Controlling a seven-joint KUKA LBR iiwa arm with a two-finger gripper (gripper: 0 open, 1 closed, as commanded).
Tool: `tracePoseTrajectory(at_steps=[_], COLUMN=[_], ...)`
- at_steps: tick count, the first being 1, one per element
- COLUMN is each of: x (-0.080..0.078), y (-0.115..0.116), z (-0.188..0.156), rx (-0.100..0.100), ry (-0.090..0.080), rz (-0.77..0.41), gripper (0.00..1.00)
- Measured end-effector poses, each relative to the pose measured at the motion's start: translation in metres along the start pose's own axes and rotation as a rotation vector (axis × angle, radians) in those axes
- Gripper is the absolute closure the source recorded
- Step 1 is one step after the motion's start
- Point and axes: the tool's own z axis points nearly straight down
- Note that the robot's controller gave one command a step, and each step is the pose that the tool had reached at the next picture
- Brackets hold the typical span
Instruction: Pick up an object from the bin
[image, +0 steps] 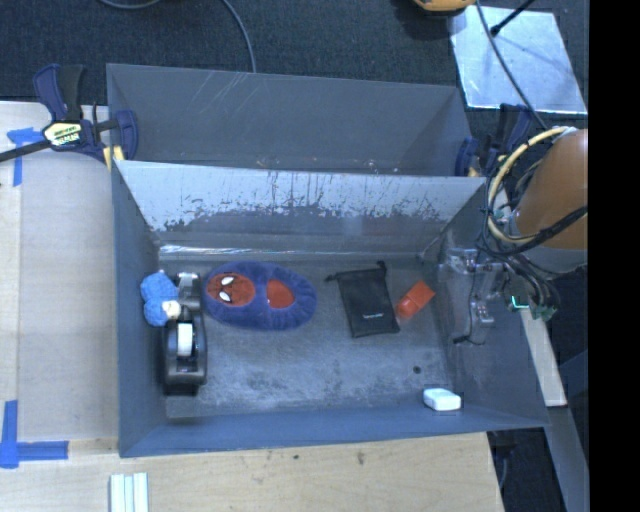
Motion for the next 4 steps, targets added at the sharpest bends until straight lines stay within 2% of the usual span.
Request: tracePoseTrajectory(at_steps=[1,2,3,4], x=[-0.050,-0.051,-0.069,-0.070], y=[0.027,0.039,0.048,0.052], z=[0.065,0.032,0.024,0.064], rx=[0.000,0.005,0.005,-0.002], ry=[-0.008,-0.012,-0.010,-0.008], rz=[-0.386,-0.801,-1.087,-1.371], gripper=[0.00,0.00,0.00,0.00])
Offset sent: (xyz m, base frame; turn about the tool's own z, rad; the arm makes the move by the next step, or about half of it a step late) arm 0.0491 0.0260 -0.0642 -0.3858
